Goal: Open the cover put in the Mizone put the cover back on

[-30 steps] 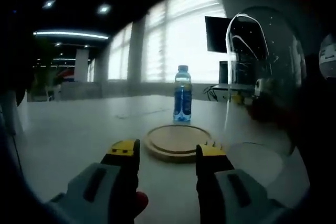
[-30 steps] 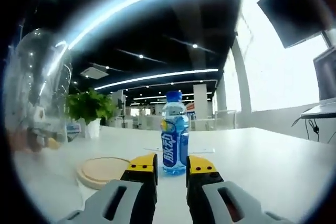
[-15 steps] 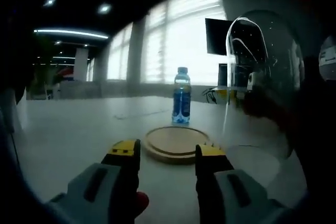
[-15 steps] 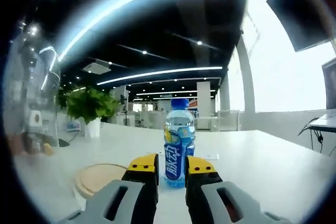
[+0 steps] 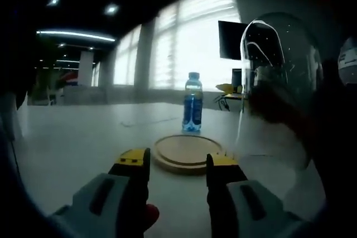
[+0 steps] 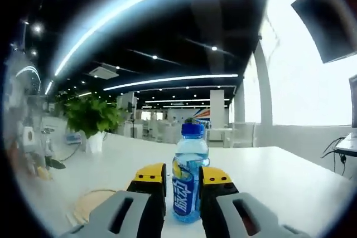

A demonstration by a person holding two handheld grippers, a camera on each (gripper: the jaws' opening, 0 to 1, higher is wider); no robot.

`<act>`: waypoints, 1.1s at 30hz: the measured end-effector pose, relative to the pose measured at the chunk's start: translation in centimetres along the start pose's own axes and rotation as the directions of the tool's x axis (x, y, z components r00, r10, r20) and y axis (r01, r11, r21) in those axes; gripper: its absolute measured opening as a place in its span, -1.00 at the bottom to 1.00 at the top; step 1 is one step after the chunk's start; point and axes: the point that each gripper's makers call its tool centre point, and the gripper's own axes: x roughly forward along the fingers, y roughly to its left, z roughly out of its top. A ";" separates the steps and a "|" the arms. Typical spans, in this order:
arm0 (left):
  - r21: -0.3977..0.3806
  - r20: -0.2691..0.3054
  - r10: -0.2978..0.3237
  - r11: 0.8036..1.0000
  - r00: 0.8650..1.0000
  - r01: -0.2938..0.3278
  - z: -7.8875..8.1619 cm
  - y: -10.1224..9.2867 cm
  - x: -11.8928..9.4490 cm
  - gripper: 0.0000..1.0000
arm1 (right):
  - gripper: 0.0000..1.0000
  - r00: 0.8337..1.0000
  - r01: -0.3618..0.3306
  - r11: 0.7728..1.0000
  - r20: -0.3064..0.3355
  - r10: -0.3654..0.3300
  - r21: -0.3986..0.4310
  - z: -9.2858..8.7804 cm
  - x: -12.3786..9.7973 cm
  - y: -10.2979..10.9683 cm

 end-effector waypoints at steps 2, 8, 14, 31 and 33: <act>-0.003 -0.004 -0.003 1.000 1.000 0.003 -0.1 -0.1 0.0 -0.34 | -0.64 1.000 -0.001 1.000 0.007 0.001 -0.005 0.6 0.7 0.0; -0.001 -0.006 -0.019 1.000 1.000 0.019 -0.1 -0.4 0.0 -0.35 | -0.62 1.000 0.004 1.000 0.010 -0.004 0.006 1.5 2.3 0.0; -0.002 -0.009 -0.018 1.000 1.000 0.018 -0.2 -0.4 0.1 -0.35 | -0.59 0.999 0.021 1.000 0.024 -0.021 0.011 2.1 3.9 -0.7; -0.001 -0.018 -0.030 1.000 0.999 0.030 -0.5 -0.8 0.1 -0.34 | -0.50 0.999 0.048 0.999 0.012 -0.048 -0.011 2.9 8.6 -1.3; -0.003 -0.022 -0.031 1.000 0.999 0.031 -0.6 -0.8 0.1 -0.34 | -0.50 0.999 0.054 0.998 0.004 -0.053 -0.021 2.8 9.1 -1.3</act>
